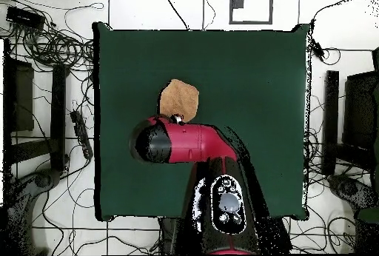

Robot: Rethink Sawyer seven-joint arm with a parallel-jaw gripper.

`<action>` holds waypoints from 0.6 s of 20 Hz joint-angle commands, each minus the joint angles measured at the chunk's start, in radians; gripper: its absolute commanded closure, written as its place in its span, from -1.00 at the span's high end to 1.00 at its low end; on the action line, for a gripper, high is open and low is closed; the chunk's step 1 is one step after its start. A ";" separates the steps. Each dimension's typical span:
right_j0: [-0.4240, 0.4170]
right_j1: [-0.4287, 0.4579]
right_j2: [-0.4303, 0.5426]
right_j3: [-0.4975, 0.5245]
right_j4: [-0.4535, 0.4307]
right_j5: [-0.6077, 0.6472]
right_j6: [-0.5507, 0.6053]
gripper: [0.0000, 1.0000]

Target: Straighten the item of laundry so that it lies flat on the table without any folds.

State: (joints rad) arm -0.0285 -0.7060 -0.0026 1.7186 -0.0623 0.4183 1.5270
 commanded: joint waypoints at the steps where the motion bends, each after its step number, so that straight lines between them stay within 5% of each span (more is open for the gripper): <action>1: 0.091 0.080 -0.063 -0.082 0.092 0.089 0.330 1.00; 12: 0.085 0.134 -0.044 -0.057 0.166 0.023 0.276 1.00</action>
State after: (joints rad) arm 0.0418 -0.6869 -0.0788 1.6657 0.0347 0.4234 1.5272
